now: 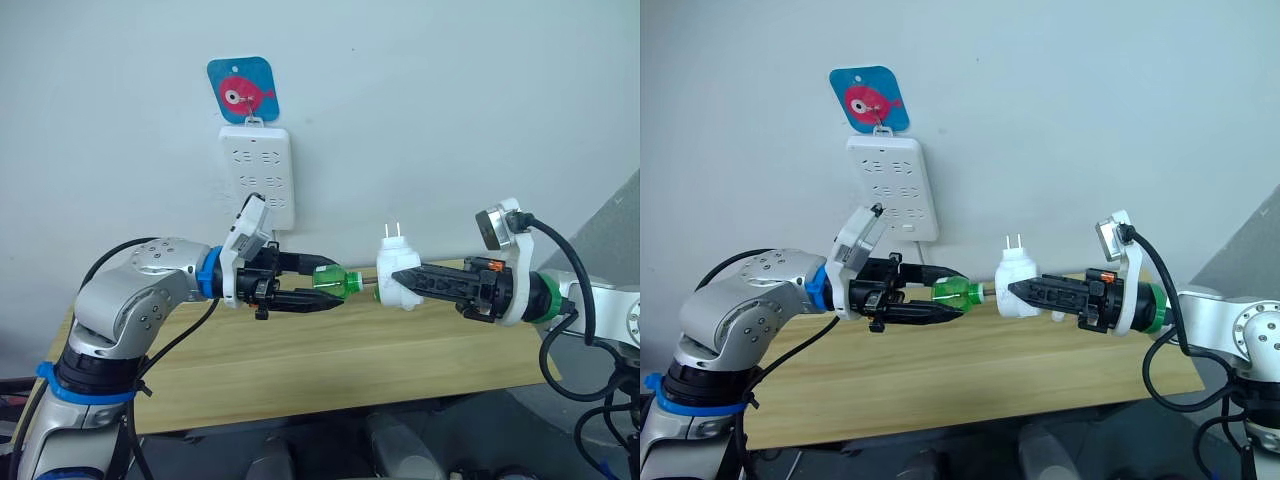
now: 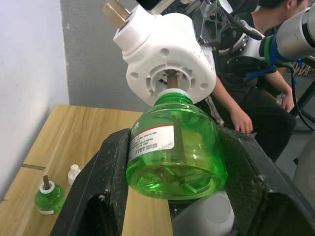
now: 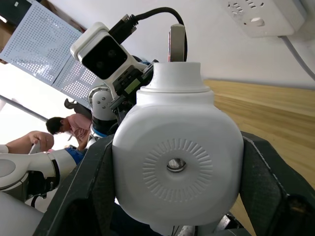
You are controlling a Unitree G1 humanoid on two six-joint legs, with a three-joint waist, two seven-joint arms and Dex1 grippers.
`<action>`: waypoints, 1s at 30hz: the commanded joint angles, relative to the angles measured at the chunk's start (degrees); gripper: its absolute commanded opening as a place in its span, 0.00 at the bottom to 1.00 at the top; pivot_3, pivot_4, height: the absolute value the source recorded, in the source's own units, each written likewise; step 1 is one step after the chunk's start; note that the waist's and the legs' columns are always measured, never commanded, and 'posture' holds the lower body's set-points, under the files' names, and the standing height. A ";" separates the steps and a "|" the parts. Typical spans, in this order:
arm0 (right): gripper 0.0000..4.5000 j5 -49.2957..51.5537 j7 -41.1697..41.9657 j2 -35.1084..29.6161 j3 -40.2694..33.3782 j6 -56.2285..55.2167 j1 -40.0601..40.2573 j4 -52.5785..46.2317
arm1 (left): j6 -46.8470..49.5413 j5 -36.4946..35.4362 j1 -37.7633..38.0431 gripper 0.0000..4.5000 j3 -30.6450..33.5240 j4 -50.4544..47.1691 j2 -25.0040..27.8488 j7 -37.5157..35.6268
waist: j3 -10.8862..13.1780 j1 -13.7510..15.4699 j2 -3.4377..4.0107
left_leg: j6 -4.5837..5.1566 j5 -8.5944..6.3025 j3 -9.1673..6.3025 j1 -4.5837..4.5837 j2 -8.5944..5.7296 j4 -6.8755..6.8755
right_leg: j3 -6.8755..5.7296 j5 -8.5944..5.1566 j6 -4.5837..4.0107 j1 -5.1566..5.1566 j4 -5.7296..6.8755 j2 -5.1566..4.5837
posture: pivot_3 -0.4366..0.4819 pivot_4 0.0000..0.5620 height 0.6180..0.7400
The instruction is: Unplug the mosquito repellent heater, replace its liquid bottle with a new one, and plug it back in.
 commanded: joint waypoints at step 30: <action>0.66 3.08 1.57 -0.73 0.31 -2.90 -0.09 0.20 | 1.21 -2.33 -2.55 0.51 1.12 0.55 -1.85 -0.35 | -0.03 -0.01 0.00 | 0.00 0.00 0.00 0.00 0.00 0.01 | 0.00 0.00 0.00 0.00 0.01 0.00 | 0.30 0.11 0.75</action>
